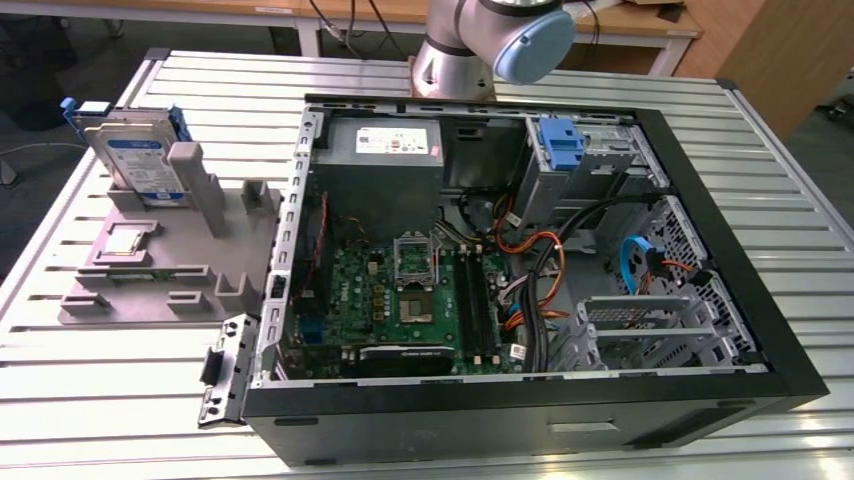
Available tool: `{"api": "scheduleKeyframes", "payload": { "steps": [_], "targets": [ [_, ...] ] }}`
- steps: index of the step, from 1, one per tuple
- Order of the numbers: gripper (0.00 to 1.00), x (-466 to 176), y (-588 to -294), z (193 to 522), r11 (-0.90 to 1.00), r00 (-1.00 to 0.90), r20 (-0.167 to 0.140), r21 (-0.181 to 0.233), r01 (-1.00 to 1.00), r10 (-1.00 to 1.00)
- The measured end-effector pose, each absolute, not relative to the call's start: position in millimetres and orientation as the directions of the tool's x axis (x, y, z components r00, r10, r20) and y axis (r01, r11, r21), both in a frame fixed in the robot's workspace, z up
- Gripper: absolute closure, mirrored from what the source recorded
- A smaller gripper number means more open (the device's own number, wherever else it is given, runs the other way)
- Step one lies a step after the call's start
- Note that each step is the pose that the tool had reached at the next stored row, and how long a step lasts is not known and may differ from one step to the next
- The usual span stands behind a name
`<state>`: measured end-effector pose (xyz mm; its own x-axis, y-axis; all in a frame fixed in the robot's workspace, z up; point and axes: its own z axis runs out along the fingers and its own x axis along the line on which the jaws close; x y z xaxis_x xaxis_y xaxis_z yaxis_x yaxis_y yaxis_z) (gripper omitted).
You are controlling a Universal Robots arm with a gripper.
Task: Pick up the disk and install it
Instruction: 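Reach for the disk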
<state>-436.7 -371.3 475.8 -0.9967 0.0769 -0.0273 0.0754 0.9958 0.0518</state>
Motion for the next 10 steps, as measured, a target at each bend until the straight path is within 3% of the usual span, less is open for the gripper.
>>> {"api": "scheduleKeyframes", "payload": {
  "steps": [10],
  "targets": [
    [0.89, -435.3, -367.8, 474.6, 0.996, -0.997, -0.027, 0.052, 0.075, 0.077]
  ]
}}
